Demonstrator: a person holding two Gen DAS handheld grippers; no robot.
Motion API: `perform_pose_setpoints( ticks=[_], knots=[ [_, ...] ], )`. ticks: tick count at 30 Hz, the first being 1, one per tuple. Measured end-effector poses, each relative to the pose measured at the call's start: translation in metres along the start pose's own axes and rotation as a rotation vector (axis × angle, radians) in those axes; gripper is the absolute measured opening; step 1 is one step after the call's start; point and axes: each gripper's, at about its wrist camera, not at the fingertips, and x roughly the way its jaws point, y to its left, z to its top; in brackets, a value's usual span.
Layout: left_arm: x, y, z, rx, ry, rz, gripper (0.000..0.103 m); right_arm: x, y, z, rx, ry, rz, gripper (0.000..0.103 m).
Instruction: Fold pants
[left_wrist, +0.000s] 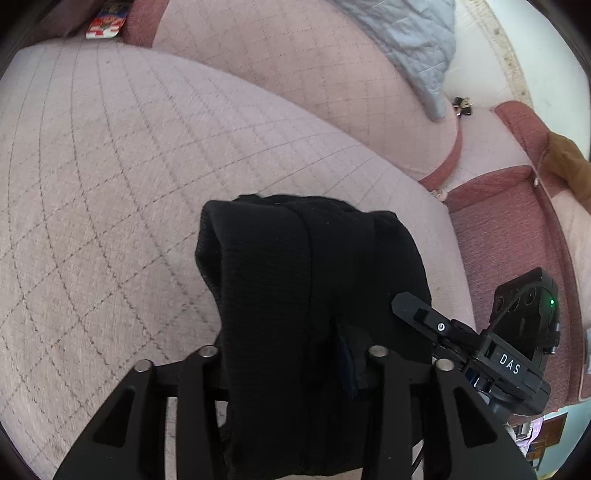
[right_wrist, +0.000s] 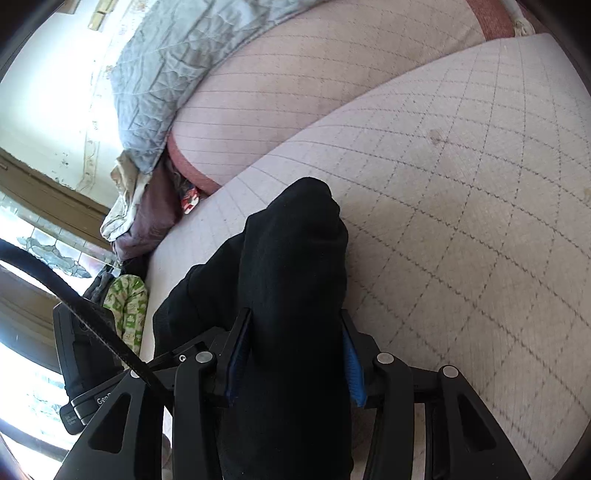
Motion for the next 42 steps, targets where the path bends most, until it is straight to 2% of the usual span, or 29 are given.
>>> perform_pose_setpoints(
  ticks=[3,4,5,9,12,14,16,18,19,21,22,23,25,28,31,34,36,39,42],
  knots=[
    [-0.007,0.014,-0.002,-0.035,0.018,-0.046,0.044,-0.001,-0.013,-0.006,0.01,-0.021,-0.054,0.062],
    [-0.014,0.017,-0.003,-0.041,0.009,-0.053,0.044,-0.004,-0.015,-0.008,0.011,-0.028,-0.064,0.07],
    [-0.023,0.019,-0.003,-0.041,-0.006,-0.057,0.044,-0.01,-0.017,-0.01,0.006,-0.035,-0.078,0.071],
    [-0.048,0.021,-0.001,-0.058,-0.078,-0.086,0.045,-0.049,-0.005,-0.024,-0.085,-0.136,-0.153,0.071],
    [-0.052,0.018,0.002,-0.07,-0.11,-0.119,0.045,-0.071,0.009,-0.038,-0.119,-0.183,-0.115,0.067],
    [-0.046,0.016,0.002,-0.085,-0.106,-0.152,0.045,-0.075,0.02,-0.048,-0.15,-0.175,-0.079,0.052],
    [-0.034,0.012,0.001,-0.086,-0.09,-0.128,0.047,-0.073,0.031,-0.058,-0.199,-0.153,-0.049,0.049],
    [-0.023,0.014,-0.001,-0.078,-0.072,-0.066,0.047,-0.062,0.036,-0.064,-0.233,-0.108,-0.047,0.047],
    [-0.016,0.018,-0.001,-0.09,-0.057,-0.035,0.048,-0.058,0.033,-0.065,-0.239,-0.101,-0.072,0.047],
    [-0.01,0.027,0.0,-0.126,-0.04,-0.042,0.051,-0.05,0.02,-0.063,-0.219,-0.093,-0.147,0.047],
    [-0.009,0.032,0.0,-0.151,-0.032,-0.052,0.052,-0.047,0.011,-0.061,-0.188,-0.076,-0.155,0.058],
    [-0.012,0.036,0.0,-0.177,-0.025,-0.07,0.053,-0.045,0.002,-0.059,-0.143,-0.059,-0.139,0.065],
    [-0.024,0.036,-0.003,-0.185,-0.035,-0.068,0.053,-0.055,-0.008,-0.06,-0.075,-0.069,-0.09,0.065],
    [-0.058,0.021,-0.018,-0.096,-0.062,-0.024,0.053,-0.082,0.005,-0.073,-0.131,-0.121,-0.132,0.064],
    [-0.092,-0.003,-0.045,0.024,-0.111,0.034,0.058,-0.115,0.012,-0.101,-0.176,-0.17,-0.176,0.064],
    [-0.121,-0.038,-0.091,0.188,-0.2,0.182,0.062,-0.143,0.015,-0.139,-0.232,-0.229,-0.232,0.064],
    [-0.136,-0.061,-0.127,0.285,-0.276,0.283,0.073,-0.159,0.014,-0.169,-0.276,-0.274,-0.299,0.065],
    [-0.148,-0.083,-0.172,0.335,-0.376,0.363,0.082,-0.169,0.007,-0.205,-0.315,-0.298,-0.371,0.065],
    [-0.151,-0.09,-0.201,0.333,-0.427,0.435,0.082,-0.167,-0.003,-0.221,-0.3,-0.286,-0.399,0.066]
  ],
)
